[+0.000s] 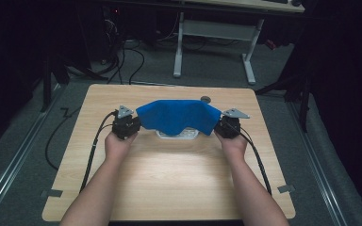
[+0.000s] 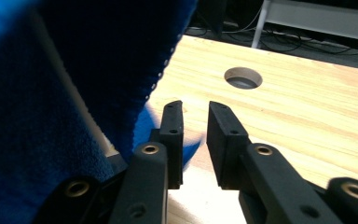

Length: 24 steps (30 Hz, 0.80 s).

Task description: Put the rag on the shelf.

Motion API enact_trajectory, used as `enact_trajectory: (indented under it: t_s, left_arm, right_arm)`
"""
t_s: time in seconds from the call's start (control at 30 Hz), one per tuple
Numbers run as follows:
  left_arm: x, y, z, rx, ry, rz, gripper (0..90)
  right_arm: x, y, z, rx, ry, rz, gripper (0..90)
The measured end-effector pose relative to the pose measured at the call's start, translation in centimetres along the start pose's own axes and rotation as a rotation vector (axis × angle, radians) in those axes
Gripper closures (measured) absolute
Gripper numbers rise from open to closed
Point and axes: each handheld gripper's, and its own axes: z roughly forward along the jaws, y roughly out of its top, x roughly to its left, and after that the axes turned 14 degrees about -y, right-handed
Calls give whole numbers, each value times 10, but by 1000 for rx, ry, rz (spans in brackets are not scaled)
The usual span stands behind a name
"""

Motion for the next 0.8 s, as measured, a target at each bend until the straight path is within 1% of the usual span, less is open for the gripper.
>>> enact_trajectory:
  t_s: [0.1,0.17,0.2,0.3,0.4,0.47,0.5,0.53,0.6,0.63,0.7,0.73,0.77,0.8]
  left_arm:
    - [2,0,-5,-23,10,-16,690]
    - [4,0,-10,-27,21,-18,663]
    - [4,0,-10,-27,21,-18,653]
    - [7,1,-17,-32,33,-18,643]
    - [10,1,-26,-42,45,-21,629]
    - [14,0,-34,-44,61,-22,622]
    - [14,0,-34,-44,61,-22,619]
    - [16,0,-39,-44,71,-22,618]
    - [16,-1,-40,-45,73,-23,617]
    - [17,-1,-43,-41,78,-21,611]
    - [19,-3,-46,-35,88,-19,606]
    - [19,-5,-49,-40,93,-23,601]
    - [19,-5,-49,-40,93,-23,600]
    - [21,-8,-53,-40,98,-30,598]
  right_arm:
    - [-4,2,-3,-6,-8,0,728]
    - [-7,4,-7,-13,-16,2,704]
    - [-7,4,-7,-13,-16,2,704]
    - [-11,5,-10,-17,-23,7,684]
    - [-17,5,-14,-35,-32,17,673]
    - [-22,3,-17,-28,-44,25,665]
    - [-22,3,-17,-28,-44,25,665]
    - [-26,2,-19,-20,-53,27,656]
    - [-28,1,-20,-17,-55,28,652]
    - [-30,1,-23,-21,-64,25,644]
    - [-32,2,-25,-22,-65,21,638]
    - [-34,3,-29,-25,-71,21,621]
    - [-34,3,-29,-25,-71,21,621]
    - [-36,3,-32,-33,-75,17,615]
